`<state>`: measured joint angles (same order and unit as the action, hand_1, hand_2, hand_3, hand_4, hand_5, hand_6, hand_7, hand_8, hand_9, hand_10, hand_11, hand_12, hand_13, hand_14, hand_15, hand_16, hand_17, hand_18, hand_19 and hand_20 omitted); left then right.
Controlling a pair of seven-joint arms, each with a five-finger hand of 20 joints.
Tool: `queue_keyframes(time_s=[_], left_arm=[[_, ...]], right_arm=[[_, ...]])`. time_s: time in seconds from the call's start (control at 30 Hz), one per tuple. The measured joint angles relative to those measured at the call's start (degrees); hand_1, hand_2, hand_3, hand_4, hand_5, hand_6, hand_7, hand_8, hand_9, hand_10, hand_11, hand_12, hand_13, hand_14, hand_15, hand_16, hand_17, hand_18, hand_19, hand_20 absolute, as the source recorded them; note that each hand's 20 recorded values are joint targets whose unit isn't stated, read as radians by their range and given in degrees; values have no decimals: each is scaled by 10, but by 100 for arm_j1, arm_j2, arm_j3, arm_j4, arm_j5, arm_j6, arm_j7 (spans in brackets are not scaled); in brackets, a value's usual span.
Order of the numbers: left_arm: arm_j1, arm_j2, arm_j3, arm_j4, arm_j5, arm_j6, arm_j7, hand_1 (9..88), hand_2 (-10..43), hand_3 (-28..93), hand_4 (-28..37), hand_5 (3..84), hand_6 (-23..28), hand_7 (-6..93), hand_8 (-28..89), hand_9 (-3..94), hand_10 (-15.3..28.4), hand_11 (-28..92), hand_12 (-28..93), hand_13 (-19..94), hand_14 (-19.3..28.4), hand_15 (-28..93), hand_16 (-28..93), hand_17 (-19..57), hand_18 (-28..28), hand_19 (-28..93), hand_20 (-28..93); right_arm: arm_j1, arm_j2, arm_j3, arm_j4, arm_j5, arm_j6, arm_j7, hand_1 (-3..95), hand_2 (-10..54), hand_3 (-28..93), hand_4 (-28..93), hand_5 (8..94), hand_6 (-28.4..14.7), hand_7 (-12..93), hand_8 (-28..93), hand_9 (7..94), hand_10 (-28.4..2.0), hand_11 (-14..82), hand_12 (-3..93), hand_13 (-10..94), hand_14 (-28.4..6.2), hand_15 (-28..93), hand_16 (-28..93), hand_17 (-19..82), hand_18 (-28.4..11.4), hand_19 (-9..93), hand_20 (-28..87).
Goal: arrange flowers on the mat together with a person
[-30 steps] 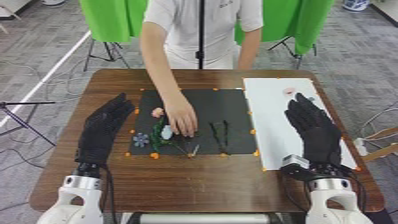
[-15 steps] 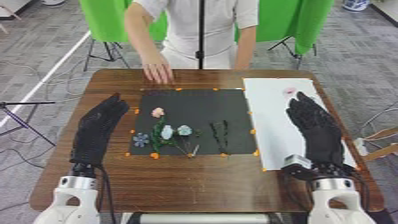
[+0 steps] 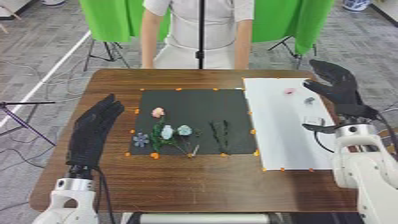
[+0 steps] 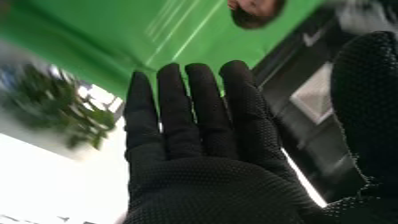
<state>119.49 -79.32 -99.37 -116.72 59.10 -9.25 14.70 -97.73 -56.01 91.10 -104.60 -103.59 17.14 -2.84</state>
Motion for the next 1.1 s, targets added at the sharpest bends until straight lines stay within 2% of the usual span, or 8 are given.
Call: queue_keyframes(time_s=[0.07, 0.17, 0.3, 0.47, 0.6, 0.73, 0.87, 1.1], left_arm=[[4, 0, -1, -1, 0, 14, 14, 257, -92, 678, -177, 452, 34, 91, -53, 425, 120, 105, 158, 324, 157, 87, 46, 27, 140, 18, 153], [16, -2, -7, -6, 0, 38, 28, 256, -91, 677, -178, 453, 33, 91, -54, 426, 121, 104, 157, 324, 157, 88, 47, 26, 140, 19, 154], [33, -5, -21, -8, 0, 48, 29, 253, -90, 677, -177, 452, 33, 90, -54, 425, 120, 102, 158, 324, 157, 88, 49, 25, 140, 21, 156], [37, -6, -21, -8, 0, 44, 22, 253, -87, 674, -178, 449, 31, 89, -53, 424, 117, 100, 159, 322, 157, 88, 51, 23, 140, 19, 156], [37, -13, -21, -7, 1, 41, 15, 253, -88, 674, -177, 447, 29, 90, -53, 423, 118, 99, 160, 321, 157, 87, 52, 21, 140, 18, 157], [32, -15, -18, -3, 2, 33, 11, 253, -88, 674, -176, 447, 29, 90, -53, 421, 118, 97, 160, 321, 157, 87, 54, 21, 139, 18, 157], [25, -21, -16, -1, 3, 27, 7, 253, -88, 675, -176, 446, 30, 89, -54, 422, 118, 97, 161, 320, 156, 86, 54, 20, 139, 18, 158], [21, -36, -16, 0, 4, 21, 6, 254, -86, 672, -176, 446, 29, 89, -53, 421, 117, 96, 161, 319, 156, 86, 55, 20, 139, 17, 158]], right_arm=[[458, 292, -276, 331, -494, -23, 259, 272, -95, 769, -231, 473, -33, 158, -110, 478, -144, 95, 156, 440, -112, 150, 168, 234, -118, 215, 320], [1095, 632, -669, 753, -1385, -347, 651, 279, -95, 765, -246, 420, -23, 155, -106, 436, -142, 81, 155, 440, -115, 149, 183, 233, -118, 220, 309], [1819, 910, -1206, 1069, -2574, -1373, 1532, 276, -95, 766, -265, 399, -4, 156, -109, 440, -169, 74, 157, 467, -124, 156, 207, 231, -127, 236, 301], [2513, 896, -1778, 1542, -3800, -2322, 2391, 282, -95, 751, -273, 429, 12, 166, -116, 507, -171, 92, 156, 535, -125, 200, 228, 257, -143, 291, 307], [2810, 691, -1847, 1983, -4365, -2777, 2453, 291, -95, 746, -276, 459, 17, 175, -119, 567, -165, 112, 154, 595, -126, 245, 221, 279, -158, 350, 315], [2917, 515, -1842, 2202, -4226, -3218, 2453, 296, -95, 742, -276, 482, 20, 176, -121, 603, -157, 116, 150, 630, -122, 255, 215, 282, -160, 359, 310], [2946, 382, -1878, 2384, -4095, -3332, 2470, 298, -95, 742, -275, 496, 23, 179, -122, 634, -158, 108, 146, 653, -119, 260, 215, 283, -160, 356, 305], [2985, 167, -1954, 2737, -4317, -3487, 2592, 300, -95, 739, -275, 497, 25, 175, -124, 634, -160, 95, 143, 655, -119, 270, 222, 272, -166, 371, 309]])
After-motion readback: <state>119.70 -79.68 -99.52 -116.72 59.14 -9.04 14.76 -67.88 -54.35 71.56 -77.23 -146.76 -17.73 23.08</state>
